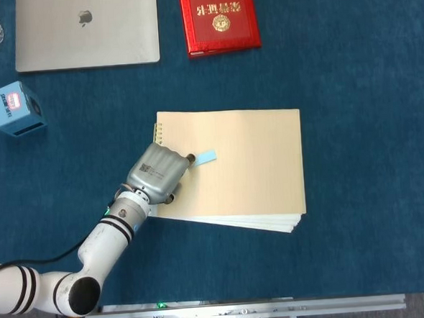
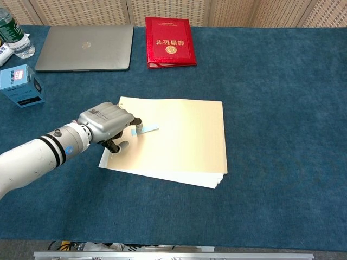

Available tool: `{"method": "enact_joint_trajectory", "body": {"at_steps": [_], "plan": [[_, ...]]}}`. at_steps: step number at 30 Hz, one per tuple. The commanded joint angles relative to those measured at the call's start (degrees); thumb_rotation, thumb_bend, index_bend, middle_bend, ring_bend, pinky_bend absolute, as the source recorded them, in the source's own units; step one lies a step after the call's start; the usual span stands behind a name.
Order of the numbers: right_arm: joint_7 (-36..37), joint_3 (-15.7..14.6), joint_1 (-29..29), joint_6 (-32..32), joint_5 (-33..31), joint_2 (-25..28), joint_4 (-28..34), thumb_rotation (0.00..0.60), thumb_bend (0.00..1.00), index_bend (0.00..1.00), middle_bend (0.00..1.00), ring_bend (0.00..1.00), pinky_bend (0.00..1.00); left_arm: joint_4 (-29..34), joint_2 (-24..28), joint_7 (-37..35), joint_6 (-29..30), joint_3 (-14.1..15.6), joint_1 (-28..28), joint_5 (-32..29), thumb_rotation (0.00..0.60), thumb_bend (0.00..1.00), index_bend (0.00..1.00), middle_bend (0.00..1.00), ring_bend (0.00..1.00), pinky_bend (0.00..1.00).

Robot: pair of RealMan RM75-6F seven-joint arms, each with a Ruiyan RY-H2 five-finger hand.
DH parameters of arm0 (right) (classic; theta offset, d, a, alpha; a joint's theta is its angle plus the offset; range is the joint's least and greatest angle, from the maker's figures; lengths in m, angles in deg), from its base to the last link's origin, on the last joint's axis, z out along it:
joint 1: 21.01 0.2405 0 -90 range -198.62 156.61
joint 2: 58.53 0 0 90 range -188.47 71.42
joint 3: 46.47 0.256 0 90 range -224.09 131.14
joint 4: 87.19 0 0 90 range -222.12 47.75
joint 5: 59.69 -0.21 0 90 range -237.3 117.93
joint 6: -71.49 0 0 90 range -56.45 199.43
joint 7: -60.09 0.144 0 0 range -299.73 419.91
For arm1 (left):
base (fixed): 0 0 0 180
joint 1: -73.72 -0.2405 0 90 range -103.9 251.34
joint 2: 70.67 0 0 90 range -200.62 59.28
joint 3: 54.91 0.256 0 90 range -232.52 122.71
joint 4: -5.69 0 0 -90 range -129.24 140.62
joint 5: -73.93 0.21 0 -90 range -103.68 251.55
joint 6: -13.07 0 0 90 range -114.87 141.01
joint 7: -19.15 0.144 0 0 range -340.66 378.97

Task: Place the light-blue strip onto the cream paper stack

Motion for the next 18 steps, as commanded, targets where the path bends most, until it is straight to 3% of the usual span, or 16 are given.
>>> {"method": "enact_joint_trajectory", "body": {"at_steps": [1,18], "plan": [[0.0,0.0,-0.1,0.1,0.0,0.1,0.1,0.6,0.32,0.46,0.51,0.53,0.51,-0.6,-0.4,0.0,-0.4,-0.1,0.2,-0.6,0.6,0.44,0.3,1.0,1.0,1.0],[0.0,0.1,0.0,0.2,0.1,-0.1,0.1,0.6,0.32,0.46,0.51,0.53,0.51,0.3,2.0,-0.7,0.7,0.6,-0.8,-0.4,0.6,0.44,0.3,1.0,1.0,1.0]]}}
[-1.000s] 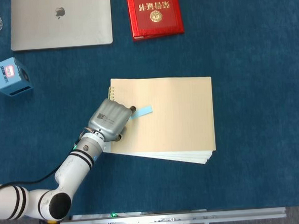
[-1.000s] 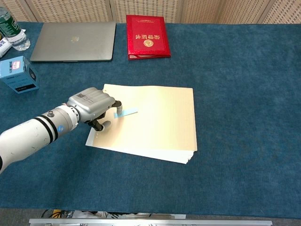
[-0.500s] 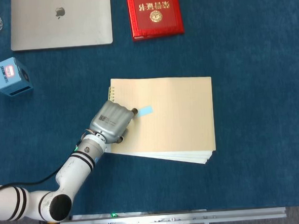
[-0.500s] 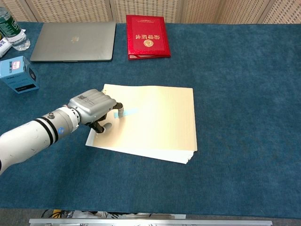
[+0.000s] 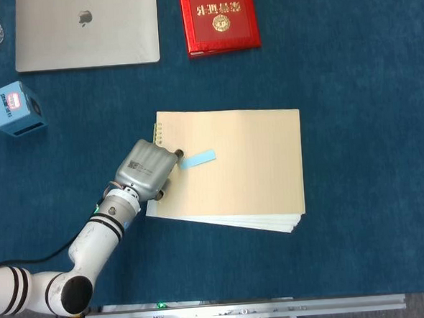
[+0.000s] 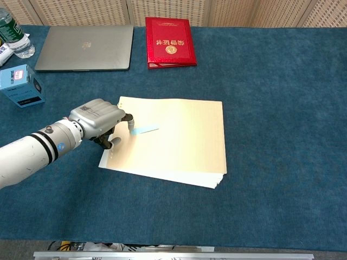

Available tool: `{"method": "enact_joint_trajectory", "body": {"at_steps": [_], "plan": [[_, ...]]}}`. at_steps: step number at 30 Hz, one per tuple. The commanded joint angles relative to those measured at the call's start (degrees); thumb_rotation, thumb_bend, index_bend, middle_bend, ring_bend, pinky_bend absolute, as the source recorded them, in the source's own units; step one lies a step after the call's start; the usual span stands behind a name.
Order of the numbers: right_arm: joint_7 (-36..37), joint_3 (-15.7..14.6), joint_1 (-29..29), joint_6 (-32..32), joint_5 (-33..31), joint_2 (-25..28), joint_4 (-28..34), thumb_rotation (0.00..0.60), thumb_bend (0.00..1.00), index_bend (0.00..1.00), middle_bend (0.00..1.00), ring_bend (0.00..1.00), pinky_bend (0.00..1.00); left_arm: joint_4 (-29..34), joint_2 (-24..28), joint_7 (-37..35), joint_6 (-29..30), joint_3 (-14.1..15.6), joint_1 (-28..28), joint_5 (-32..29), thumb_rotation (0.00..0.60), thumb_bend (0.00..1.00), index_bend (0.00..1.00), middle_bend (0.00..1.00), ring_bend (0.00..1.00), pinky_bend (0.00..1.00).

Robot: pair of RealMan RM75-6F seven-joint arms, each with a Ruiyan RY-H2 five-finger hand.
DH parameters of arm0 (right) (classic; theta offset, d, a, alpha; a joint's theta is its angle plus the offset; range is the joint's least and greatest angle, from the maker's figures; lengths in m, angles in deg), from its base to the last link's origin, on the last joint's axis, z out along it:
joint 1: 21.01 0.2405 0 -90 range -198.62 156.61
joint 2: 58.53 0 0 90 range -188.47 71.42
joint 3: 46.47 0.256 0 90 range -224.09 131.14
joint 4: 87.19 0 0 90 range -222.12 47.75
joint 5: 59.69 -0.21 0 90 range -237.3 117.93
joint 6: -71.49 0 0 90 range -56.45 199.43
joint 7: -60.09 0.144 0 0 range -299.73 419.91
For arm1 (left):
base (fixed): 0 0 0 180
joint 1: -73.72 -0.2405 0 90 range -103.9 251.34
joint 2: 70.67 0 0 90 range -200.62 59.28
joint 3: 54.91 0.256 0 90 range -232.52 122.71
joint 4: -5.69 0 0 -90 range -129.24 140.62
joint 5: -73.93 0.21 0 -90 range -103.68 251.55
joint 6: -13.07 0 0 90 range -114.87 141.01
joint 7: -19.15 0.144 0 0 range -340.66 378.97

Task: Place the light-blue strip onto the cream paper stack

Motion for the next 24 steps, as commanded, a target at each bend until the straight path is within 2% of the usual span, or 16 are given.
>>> {"method": "enact_joint_trajectory", "body": {"at_steps": [1,24], "plan": [[0.0,0.0,0.0,0.1,0.1,0.0,0.0,0.6,0.32,0.46,0.51,0.53,0.51,0.0,0.0,0.0,-0.1,0.2,-0.1,0.0,0.6,0.44,0.3,1.0,1.0,1.0],[0.0,0.0,-0.2,0.4,0.1,0.1,0.1,0.6,0.32,0.45,0.51,0.54,0.51,0.9,-0.5,0.5,0.0,0.5,-0.4,0.8,0.6,0.44,0.3,1.0,1.0,1.0]]}}
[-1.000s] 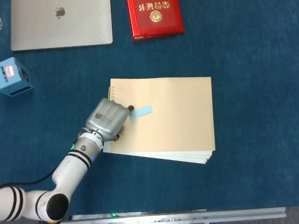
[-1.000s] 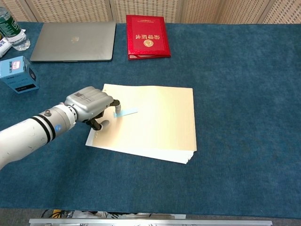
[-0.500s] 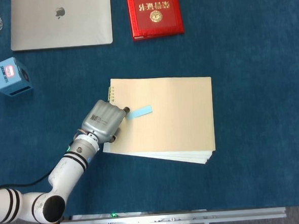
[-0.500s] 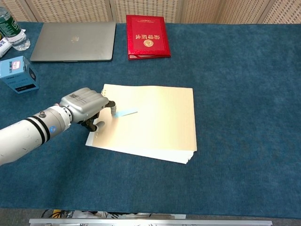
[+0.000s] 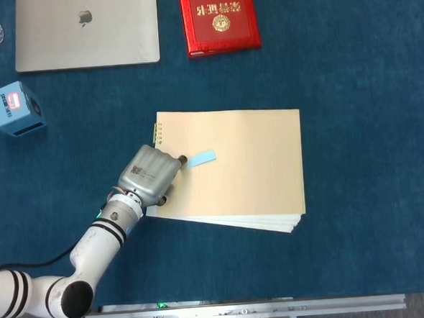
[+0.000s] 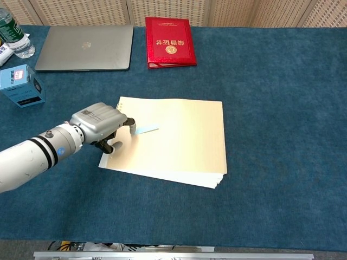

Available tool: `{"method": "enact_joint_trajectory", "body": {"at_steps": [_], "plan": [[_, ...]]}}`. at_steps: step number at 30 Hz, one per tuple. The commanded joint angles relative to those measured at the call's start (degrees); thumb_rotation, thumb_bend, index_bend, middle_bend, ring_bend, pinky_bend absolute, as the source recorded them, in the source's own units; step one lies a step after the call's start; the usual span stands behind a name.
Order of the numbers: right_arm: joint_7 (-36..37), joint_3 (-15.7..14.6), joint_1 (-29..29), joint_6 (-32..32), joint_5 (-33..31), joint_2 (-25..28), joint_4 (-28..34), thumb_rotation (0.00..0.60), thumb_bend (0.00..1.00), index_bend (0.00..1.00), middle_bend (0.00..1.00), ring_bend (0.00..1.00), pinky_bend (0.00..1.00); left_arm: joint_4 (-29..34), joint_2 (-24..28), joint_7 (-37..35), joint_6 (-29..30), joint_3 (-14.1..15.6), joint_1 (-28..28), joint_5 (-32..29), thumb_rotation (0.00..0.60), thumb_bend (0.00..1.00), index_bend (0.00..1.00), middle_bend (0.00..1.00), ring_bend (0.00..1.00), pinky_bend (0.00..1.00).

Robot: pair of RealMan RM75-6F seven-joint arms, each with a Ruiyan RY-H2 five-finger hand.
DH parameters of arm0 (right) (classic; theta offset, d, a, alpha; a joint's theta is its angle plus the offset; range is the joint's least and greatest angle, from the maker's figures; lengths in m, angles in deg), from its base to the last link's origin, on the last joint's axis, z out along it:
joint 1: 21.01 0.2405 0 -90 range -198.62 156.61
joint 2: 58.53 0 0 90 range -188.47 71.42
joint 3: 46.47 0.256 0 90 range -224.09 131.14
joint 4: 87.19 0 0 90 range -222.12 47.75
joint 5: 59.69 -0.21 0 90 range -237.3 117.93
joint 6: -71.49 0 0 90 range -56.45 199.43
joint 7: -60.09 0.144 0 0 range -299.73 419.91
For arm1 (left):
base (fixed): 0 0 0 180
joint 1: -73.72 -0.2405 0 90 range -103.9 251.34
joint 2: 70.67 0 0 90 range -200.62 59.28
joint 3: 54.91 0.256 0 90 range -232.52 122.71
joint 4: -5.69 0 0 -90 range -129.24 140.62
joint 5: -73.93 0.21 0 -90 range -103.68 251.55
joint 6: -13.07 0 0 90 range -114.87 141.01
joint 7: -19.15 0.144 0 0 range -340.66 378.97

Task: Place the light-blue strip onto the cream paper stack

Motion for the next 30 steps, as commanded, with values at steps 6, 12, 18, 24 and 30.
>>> {"method": "enact_joint_trajectory", "body": {"at_steps": [6,12,18,24,30], "plan": [[0.2,0.0,-0.2,0.2,0.0,0.0,-0.1,0.6,0.32,0.45,0.51,0.54,0.51,0.1,0.1,0.2,0.4,-0.2,-0.1,-0.2,0.6,0.44,0.3,1.0,1.0,1.0],[0.2,0.2,-0.3,0.4,-0.2,0.3,0.0,0.6,0.32,0.45,0.51,0.54,0.51,2.6,2.9,-3.4,2.7,-0.9,-1.8,2.4,0.6,0.44,0.3,0.99,1.0,1.0],[-1.1,0.7,0.0,-1.3,-2.6,1.9,1.2,0.6,0.32,0.45,0.5,0.54,0.51,2.1,7.7,-14.0,7.8,-1.5,-7.3,8.9,0.6,0.44,0.25,0.83,0.88,0.97],[-4.0,1.4,0.4,-2.7,-5.3,3.4,2.2,0.6,0.32,0.35,0.44,0.42,0.46,-2.4,12.7,-25.1,15.0,-1.2,-14.8,14.8,0.6,0.44,0.24,0.59,0.58,0.81],[-5.8,1.5,0.5,-3.1,-6.5,2.7,1.8,0.6,0.32,0.33,0.38,0.32,0.4,-10.3,14.8,-38.4,20.1,-1.7,-21.9,18.3,0.6,0.44,0.23,0.41,0.38,0.61]]}}
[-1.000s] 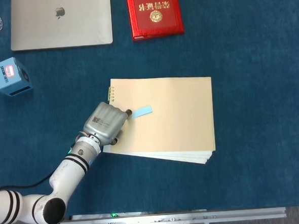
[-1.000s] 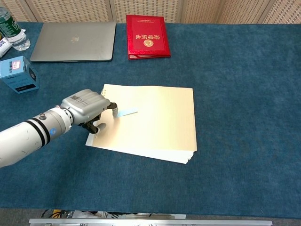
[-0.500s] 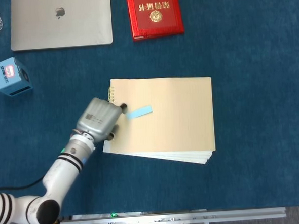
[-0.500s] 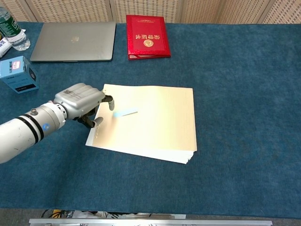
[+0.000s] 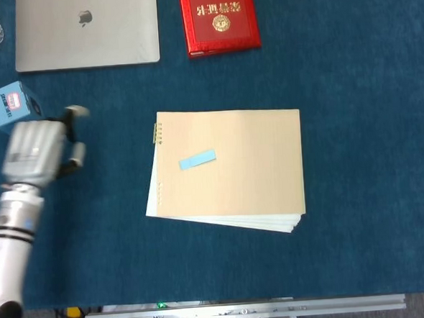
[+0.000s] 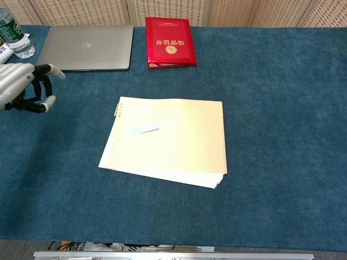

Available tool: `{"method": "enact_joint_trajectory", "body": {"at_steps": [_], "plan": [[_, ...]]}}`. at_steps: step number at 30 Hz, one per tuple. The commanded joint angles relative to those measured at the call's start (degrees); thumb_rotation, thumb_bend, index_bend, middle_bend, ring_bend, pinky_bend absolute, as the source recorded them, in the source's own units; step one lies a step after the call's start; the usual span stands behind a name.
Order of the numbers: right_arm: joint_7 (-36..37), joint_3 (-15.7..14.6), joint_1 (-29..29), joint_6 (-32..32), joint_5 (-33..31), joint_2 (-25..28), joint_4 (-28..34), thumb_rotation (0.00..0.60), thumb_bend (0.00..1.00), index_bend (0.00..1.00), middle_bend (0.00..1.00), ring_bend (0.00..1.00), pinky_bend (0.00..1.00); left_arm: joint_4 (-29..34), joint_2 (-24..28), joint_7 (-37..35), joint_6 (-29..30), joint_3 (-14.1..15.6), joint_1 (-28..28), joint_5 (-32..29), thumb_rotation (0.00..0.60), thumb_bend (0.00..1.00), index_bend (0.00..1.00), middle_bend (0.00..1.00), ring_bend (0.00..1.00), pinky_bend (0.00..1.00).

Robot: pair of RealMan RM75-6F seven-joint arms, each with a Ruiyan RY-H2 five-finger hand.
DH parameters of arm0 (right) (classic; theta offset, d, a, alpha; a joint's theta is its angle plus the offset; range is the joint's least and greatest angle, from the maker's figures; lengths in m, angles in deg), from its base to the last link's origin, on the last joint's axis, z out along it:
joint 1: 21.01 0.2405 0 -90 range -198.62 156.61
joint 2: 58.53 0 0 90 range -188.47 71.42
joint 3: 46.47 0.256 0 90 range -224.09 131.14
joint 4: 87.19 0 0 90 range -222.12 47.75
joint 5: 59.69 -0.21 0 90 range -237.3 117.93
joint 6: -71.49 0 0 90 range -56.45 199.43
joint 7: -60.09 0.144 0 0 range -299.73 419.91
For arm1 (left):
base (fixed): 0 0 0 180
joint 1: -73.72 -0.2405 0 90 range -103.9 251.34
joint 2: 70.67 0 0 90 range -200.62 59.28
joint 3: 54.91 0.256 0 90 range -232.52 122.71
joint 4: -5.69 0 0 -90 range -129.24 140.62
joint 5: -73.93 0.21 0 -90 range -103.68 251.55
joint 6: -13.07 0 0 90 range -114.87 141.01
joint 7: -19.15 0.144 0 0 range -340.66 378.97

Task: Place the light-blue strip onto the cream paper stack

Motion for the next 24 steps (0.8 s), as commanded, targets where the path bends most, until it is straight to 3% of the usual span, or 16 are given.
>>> {"method": "enact_joint_trajectory", "body": {"at_steps": [1,6,15,24], "plan": [[-0.1,0.0,0.1,-0.2,-0.3,-0.5,-0.1,0.6,0.32,0.33,0.37,0.32,0.4,-7.0,1.8,-10.4,3.8,-0.7,-5.9,2.4,0.6,0.44,0.23,0.39,0.36,0.6],[-0.2,-0.7,0.2,0.0,1.7,-1.0,-0.1,0.6,0.31,0.33,0.37,0.32,0.4,-12.0,2.2,-15.8,8.1,-0.4,-11.4,4.9,0.6,0.44,0.23,0.38,0.35,0.57],[0.4,-1.6,-0.4,3.2,6.6,0.1,2.9,0.6,0.25,0.33,0.37,0.32,0.4,-10.8,3.1,-15.8,15.9,1.4,-19.4,10.2,0.6,0.44,0.24,0.38,0.35,0.56],[-0.1,-2.2,-0.5,5.5,10.2,-0.4,3.9,0.6,0.25,0.32,0.38,0.32,0.4,-9.0,4.1,-15.8,15.7,0.3,-21.2,13.1,0.6,0.44,0.24,0.38,0.35,0.56]]}}
